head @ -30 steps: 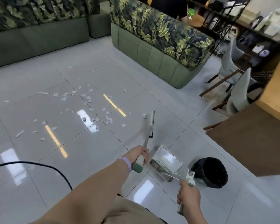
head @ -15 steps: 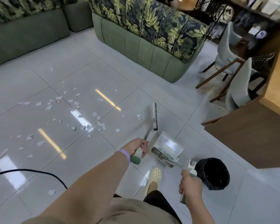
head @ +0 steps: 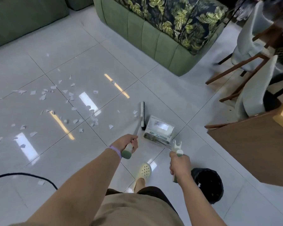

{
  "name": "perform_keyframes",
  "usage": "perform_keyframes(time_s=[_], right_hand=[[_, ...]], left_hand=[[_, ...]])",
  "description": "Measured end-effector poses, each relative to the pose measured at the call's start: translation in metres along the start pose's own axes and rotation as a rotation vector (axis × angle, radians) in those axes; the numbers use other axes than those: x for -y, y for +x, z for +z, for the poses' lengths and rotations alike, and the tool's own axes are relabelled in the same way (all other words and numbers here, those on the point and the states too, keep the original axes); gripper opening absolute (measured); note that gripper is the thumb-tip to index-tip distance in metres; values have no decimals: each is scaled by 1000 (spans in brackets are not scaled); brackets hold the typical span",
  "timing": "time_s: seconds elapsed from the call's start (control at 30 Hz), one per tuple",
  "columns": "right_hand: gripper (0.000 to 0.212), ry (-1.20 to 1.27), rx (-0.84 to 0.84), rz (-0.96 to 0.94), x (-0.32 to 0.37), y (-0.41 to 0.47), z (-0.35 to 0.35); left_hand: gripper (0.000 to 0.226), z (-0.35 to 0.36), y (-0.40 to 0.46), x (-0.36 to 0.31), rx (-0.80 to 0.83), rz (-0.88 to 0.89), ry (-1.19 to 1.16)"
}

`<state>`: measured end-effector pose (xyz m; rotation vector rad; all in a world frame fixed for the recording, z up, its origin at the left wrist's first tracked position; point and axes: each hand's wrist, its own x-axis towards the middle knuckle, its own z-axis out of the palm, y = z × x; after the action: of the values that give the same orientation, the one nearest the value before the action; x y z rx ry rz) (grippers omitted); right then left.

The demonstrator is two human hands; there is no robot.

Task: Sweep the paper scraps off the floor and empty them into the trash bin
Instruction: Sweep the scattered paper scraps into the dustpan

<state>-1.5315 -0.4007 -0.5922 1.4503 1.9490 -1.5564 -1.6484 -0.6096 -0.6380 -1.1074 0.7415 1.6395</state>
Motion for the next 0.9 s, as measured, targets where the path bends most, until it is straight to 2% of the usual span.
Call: perform_keyframes(time_s=[0.13,0.27,0.47,0.6,0.9], right_hand=[[15,-15,43,-3,28,30,3],[14,-93,84,-38,51,47,21],[15,-204,156,-105,73,41,68],[13,-299,193,-152,72,22,115],[14,-181,198,-117,94,-34,199]], left_hand=[[23,-1,7,-15,-16,42,-141],[17,-33,-3,-31,-47,94,-288],[14,-123,-48,-33,-140,136,-385],[21,-171,-69,-28,-222,158,-401],[20,-331,-125,-51,-453,260,-443]])
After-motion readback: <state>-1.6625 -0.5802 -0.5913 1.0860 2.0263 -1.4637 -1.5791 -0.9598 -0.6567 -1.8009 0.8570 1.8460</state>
